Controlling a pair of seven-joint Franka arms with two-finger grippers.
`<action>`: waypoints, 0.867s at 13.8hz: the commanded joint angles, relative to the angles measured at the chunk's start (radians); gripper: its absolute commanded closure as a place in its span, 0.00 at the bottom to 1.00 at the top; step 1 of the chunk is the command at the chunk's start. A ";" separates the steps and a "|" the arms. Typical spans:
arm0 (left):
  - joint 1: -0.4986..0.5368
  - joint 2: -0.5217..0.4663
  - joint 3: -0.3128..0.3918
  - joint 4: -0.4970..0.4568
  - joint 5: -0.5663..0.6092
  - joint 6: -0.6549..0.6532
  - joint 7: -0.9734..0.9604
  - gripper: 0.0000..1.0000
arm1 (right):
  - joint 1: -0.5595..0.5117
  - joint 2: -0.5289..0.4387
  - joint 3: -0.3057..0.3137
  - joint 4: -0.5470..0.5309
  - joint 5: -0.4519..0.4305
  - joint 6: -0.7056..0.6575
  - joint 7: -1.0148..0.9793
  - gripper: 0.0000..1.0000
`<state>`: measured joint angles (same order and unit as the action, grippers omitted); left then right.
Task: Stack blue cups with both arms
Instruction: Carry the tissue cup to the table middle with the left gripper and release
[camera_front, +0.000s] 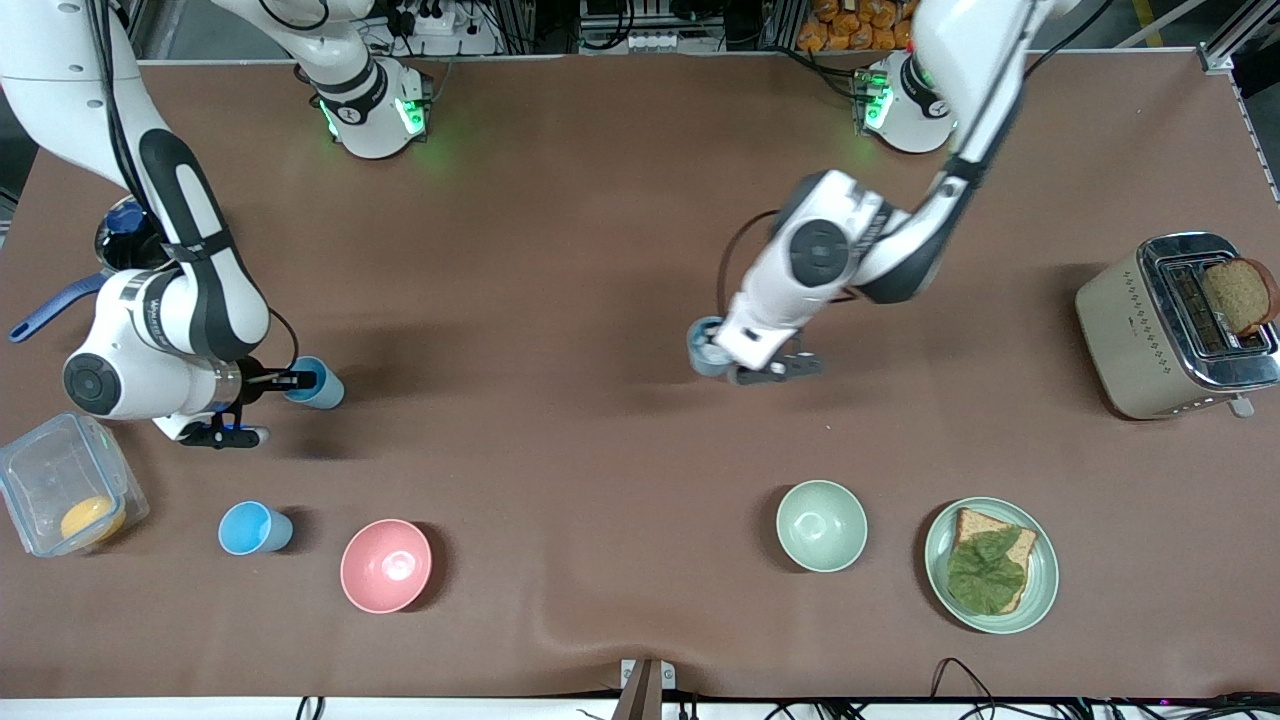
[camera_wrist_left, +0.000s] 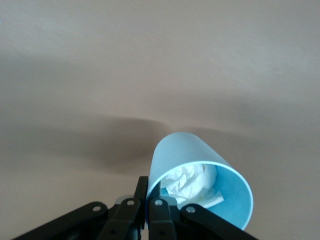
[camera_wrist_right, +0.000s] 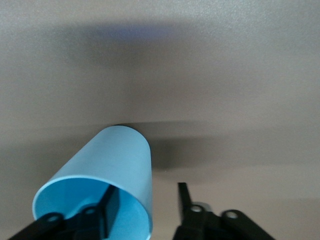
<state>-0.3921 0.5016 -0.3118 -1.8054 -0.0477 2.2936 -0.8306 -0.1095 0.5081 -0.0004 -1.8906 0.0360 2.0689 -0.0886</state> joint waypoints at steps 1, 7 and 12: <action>-0.060 0.107 0.013 0.113 -0.006 -0.017 -0.077 1.00 | 0.004 0.012 -0.001 0.019 -0.021 -0.004 0.007 1.00; -0.128 0.158 0.014 0.143 -0.006 -0.016 -0.191 0.91 | 0.002 0.009 -0.001 0.019 -0.021 -0.006 -0.002 1.00; -0.114 0.103 0.016 0.143 -0.004 -0.026 -0.223 0.00 | 0.034 -0.045 0.003 0.085 -0.021 -0.143 0.009 1.00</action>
<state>-0.5084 0.6487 -0.3039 -1.6715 -0.0477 2.2935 -1.0279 -0.1052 0.4987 0.0013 -1.8526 0.0323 2.0219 -0.0901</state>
